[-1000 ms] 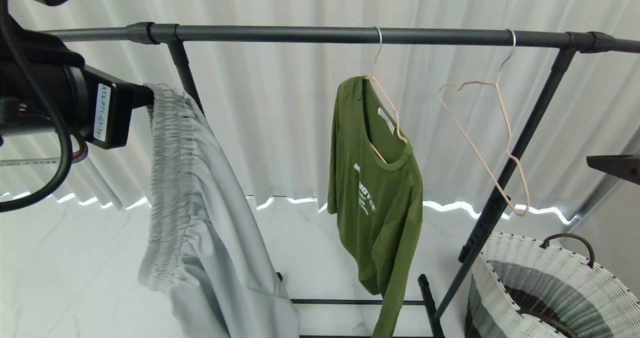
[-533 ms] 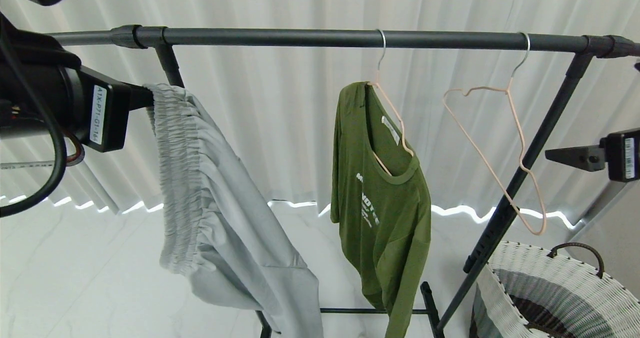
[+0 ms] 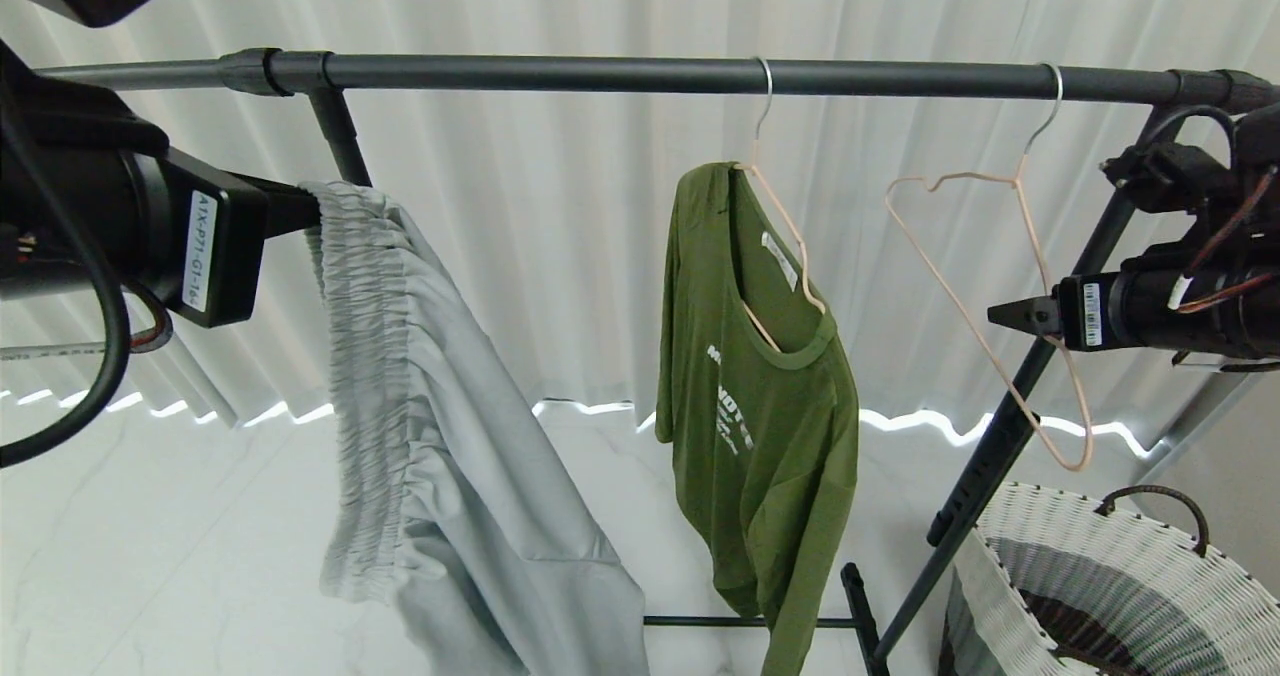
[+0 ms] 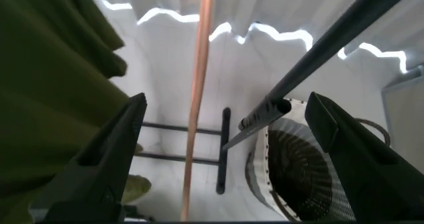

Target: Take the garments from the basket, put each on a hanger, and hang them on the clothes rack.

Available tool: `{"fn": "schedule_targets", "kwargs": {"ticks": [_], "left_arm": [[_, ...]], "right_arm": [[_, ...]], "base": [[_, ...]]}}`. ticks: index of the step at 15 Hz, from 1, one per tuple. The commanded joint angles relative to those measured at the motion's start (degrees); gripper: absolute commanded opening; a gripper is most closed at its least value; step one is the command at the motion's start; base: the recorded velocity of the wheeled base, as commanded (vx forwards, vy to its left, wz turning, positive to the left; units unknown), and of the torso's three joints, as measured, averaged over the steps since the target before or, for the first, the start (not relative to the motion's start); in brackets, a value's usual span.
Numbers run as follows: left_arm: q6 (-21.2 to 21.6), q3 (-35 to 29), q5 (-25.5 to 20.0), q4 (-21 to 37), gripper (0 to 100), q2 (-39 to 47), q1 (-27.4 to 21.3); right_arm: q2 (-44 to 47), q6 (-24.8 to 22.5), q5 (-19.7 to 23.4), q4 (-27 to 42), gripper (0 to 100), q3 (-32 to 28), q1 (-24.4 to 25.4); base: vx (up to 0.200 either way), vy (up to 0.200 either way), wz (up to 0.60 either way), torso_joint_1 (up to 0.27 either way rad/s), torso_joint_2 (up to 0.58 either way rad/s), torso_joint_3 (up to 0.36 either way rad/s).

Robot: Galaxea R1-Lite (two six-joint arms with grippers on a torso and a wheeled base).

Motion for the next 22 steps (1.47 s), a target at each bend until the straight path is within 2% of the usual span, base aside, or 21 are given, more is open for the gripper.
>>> {"fn": "schedule_targets", "kwargs": {"ticks": [1, 7, 8, 11, 22], "left_arm": [[-0.02, 0.21, 0.01, -0.08, 0, -0.04, -0.03], [-0.02, 0.64, 0.01, -0.25, 0, -0.12, -0.03], [-0.02, 0.82, 0.01, -0.78, 0, -0.12, -0.03], [-0.02, 1.88, 0.01, -2.54, 0, -0.12, -0.03], [-0.02, 2.58, 0.01, -2.54, 0, -0.91, -0.03]], "right_arm": [[2.71, 0.13, -0.12, -0.20, 100, -0.07, 0.25], [3.24, 1.89, -0.21, -1.08, 100, -0.42, 0.25], [3.15, 1.89, -0.21, -1.08, 0, -0.51, 0.25], [2.98, 1.89, -0.30, -1.08, 0, -0.51, 0.25], [-2.21, 1.89, -0.91, -1.08, 0, -0.24, 0.25]], "base": [[0.000, 0.000, 0.00, 0.000, 0.00, 0.000], [0.000, 0.000, 0.00, 0.000, 0.00, 0.000], [0.000, 0.000, 0.00, 0.000, 0.00, 0.000], [0.000, 0.000, 0.00, 0.000, 0.00, 0.000], [0.000, 0.000, 0.00, 0.000, 0.00, 0.000]]}}
